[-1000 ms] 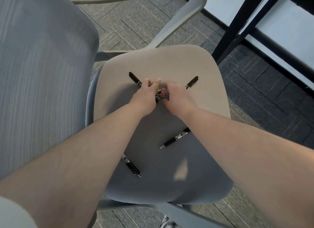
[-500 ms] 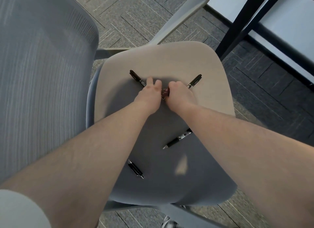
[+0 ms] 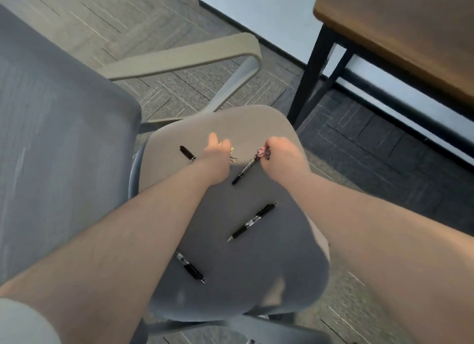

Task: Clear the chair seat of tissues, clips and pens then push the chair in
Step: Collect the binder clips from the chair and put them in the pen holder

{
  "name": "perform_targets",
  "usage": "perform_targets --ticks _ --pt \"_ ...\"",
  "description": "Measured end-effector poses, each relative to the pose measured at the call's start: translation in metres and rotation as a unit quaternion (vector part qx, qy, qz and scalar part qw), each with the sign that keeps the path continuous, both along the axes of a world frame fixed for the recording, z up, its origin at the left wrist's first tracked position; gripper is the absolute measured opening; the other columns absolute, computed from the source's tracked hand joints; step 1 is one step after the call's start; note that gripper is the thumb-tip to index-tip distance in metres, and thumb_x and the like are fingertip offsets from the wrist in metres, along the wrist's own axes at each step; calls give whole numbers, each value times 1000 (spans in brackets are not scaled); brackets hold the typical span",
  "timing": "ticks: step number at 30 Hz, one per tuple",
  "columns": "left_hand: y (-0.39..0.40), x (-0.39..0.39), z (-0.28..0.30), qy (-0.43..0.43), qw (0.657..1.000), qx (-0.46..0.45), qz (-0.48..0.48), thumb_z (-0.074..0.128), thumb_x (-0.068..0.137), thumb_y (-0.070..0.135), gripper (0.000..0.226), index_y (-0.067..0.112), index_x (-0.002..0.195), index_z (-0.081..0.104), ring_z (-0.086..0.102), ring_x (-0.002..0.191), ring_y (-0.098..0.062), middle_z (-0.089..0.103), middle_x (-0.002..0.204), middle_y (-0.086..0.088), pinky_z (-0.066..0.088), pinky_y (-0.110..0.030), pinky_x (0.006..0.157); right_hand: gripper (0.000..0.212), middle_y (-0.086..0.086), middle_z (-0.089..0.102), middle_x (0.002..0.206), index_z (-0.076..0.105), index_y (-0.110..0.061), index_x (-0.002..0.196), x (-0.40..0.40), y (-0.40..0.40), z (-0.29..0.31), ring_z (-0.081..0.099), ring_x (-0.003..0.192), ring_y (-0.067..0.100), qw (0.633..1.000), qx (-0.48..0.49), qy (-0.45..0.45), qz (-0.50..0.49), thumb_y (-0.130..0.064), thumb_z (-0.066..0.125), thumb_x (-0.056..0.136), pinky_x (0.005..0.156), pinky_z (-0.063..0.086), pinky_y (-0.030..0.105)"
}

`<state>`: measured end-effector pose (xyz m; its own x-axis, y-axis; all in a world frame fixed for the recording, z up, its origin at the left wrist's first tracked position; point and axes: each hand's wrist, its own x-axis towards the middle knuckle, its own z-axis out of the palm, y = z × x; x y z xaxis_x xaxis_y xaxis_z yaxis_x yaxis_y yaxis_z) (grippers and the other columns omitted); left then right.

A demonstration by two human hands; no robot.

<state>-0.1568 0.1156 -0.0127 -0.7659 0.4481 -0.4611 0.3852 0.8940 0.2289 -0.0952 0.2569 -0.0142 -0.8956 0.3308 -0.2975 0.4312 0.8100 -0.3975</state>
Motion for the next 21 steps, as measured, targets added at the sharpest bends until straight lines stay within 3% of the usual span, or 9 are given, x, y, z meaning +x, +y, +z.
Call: perform_targets --ticks 1,2,4,6,9,13,17,21 --pt "9 0 8 -1 1000 4 1 42 86 -7 34 10 115 44 35 63 -14 37 91 -9 34 -25 53 24 17 55 117 56 -4 111 3 8 8 54 109 36 1000 -2 -4 -11 -17 50 91 84 43 37" --pt "19 0 16 -6 1000 7 2 43 87 -5 35 8 118 44 39 65 -17 40 103 -15 41 -27 61 24 16 54 118 55 -6 111 7 17 17 54 109 36 1000 -7 -8 -24 -16 51 90 85 44 37" --pt "41 6 34 -21 1000 10 0 41 87 -3 35 5 120 42 53 89 -32 36 122 -20 46 -40 85 23 14 53 117 55 -7 110 16 36 33 54 108 37 999 -22 -3 -48 -17 52 89 87 45 41" --pt "64 12 50 -28 999 13 -15 42 88 0 31 4 119 40 52 106 -41 36 122 -21 42 -46 92 21 14 54 114 55 -7 108 25 57 47 56 104 38 998 -28 12 -63 -16 52 89 85 46 42" --pt "105 26 73 -27 997 32 -57 44 91 6 27 1 117 40 51 108 -43 39 120 -23 42 -48 95 21 14 56 111 57 -7 109 45 94 72 58 100 36 995 -20 37 -87 -17 51 91 80 46 40" --pt "170 47 102 -13 993 53 -108 45 87 -3 28 -1 115 42 54 103 -41 40 120 -23 43 -46 92 19 13 59 110 58 -8 107 75 156 107 59 96 33 992 -21 61 -111 -15 56 89 74 43 34" --pt "247 71 134 -6 986 60 -157 44 86 -6 33 3 118 42 53 96 -40 40 117 -19 46 -48 90 21 13 59 111 60 -7 108 107 227 141 59 98 32 988 -15 71 -139 -15 57 89 83 49 38" --pt "331 95 169 12 975 79 -209 39 88 -5 35 4 121 40 52 101 -41 39 118 -19 45 -49 94 23 15 59 113 60 -6 108 143 299 173 58 101 34 981 -4 73 -180 -16 56 87 87 51 41"
